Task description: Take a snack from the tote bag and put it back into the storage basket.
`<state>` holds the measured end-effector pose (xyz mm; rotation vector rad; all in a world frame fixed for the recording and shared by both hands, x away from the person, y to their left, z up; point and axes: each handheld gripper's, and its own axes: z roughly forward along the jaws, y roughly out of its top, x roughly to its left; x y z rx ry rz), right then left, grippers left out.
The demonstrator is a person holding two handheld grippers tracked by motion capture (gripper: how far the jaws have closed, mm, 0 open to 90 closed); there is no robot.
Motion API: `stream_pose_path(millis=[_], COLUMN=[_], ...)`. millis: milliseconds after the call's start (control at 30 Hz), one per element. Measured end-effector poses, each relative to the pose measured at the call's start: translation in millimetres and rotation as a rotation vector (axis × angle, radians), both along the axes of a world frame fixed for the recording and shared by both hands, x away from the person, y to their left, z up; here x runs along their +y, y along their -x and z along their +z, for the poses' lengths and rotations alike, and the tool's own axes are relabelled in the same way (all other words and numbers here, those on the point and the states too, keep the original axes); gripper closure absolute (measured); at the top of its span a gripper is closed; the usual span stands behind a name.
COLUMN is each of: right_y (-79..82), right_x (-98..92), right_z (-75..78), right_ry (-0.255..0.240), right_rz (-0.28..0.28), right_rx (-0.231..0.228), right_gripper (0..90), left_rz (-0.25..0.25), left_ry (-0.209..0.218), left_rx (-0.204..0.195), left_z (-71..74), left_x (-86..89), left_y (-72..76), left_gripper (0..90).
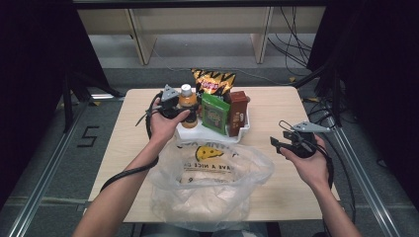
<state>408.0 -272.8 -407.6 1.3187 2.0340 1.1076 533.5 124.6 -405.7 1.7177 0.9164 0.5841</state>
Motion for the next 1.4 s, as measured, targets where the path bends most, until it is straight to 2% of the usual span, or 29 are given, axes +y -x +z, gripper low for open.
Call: stream_pose_path(millis=[67, 100, 167, 333, 400, 433, 467, 600, 633, 667, 767, 833, 933, 967, 1133, 1167, 1200, 1233, 1300, 1333, 1400], right_y=[0.1, -1.6, 0.1, 0.1, -1.9, -0.9, -2.2, -2.5, -2.2, -2.7, -3.0, -2.1, -3.0, -1.7, -1.2, -0.8, -1.5, -0.8, -2.0, -1.2, -1.7], right_x=[0.4, -1.3, 0.6, 0.9, -0.3, 0.8, -0.2, 0.1, -0.2, 0.4, -0.3, 0.7, -0.1, 1.2, 1.1, 1.1, 1.6, 2.6, 1.2, 2.5, 1.9], right_z=[0.0, -0.4, -0.3, -0.3, -1.4, -1.5, -1.9, -2.4, -1.9, -3.2, -2.9, -2.6, -3.1, -2.9, -2.8, -2.3, -3.1, -2.9, -2.8, -2.9, -3.7], right_ry=[-0.003, 0.011, -0.005, -0.009, 0.005, -0.004, 0.006, -0.012, 0.005, 0.001, -0.006, -0.002, -0.006, -0.006, -0.005, 0.001, -0.005, -0.015, 0.003, -0.011, -0.001], right_rz=[-0.001, 0.013, -0.004, -0.007, 0.006, -0.008, 0.006, 0.013, 0.004, -0.002, 0.020, 0.004, 0.015, -0.003, 0.001, 0.001, 0.002, -0.004, 0.006, -0.002, -0.001], right_rx=[0.003, -0.013, 0.008, 0.013, -0.015, -0.008, -0.021, -0.003, -0.019, -0.037, -0.016, -0.013, -0.012, -0.006, 0.006, 0.020, 0.012, 0.022, 0.005, 0.017, 0.000], right_gripper=[44.0, 44.0, 44.0, 44.0, 44.0, 44.0, 44.0, 44.0, 44.0, 44.0, 44.0, 44.0, 43.9, 43.9, 43.9, 43.9, 43.9, 43.9, 43.9, 43.9, 43.9], left_rz=[-0.002, -0.001, 0.002, 0.009, 0.010, 0.010, 0.012, 0.012, 0.011, 0.008, 0.003, -0.003, -0.009, -0.010, -0.017, -0.016, -0.016, -0.015, -0.012, -0.015, -0.016], left_ry=[-0.003, -0.003, -0.004, -0.011, -0.013, -0.011, -0.010, -0.014, -0.012, -0.015, -0.022, -0.025, -0.036, -0.041, -0.045, -0.045, -0.048, -0.051, -0.051, -0.055, -0.053], left_rx=[0.003, 0.004, 0.007, 0.016, 0.019, 0.022, 0.024, 0.031, 0.034, 0.037, 0.044, 0.046, 0.046, 0.048, 0.061, 0.066, 0.068, 0.070, 0.074, 0.075, 0.081], left_z=[-1.3, -2.0, -3.2, -6.5, -7.7, -8.5, -9.2, -13.2, -14.4, -15.4, -18.2, -19.7, -22.2, -23.1, -29.1, -30.3, -31.4, -32.3, -34.0, -34.6, -35.7], left_x=[-0.3, -0.6, -1.0, -0.6, -0.2, 0.0, 0.3, 1.1, 1.1, 1.4, 1.5, 1.6, 2.4, 2.8, 6.3, 7.1, 8.0, 8.7, 9.8, 10.3, 10.5], left_y=[-0.9, -1.4, -2.2, -4.9, -5.9, -6.4, -6.7, -8.7, -9.1, -9.6, -10.9, -11.9, -13.3, -13.7, -16.4, -16.6, -17.1, -17.5, -18.2, -18.6, -18.7], left_gripper=[31.0, 31.0, 31.1, 31.1, 31.1, 31.1, 31.1, 31.0, 31.1, 31.1, 31.1, 31.0, 31.0, 31.0, 31.0, 31.0, 31.0, 31.0, 31.0, 31.0, 31.0])
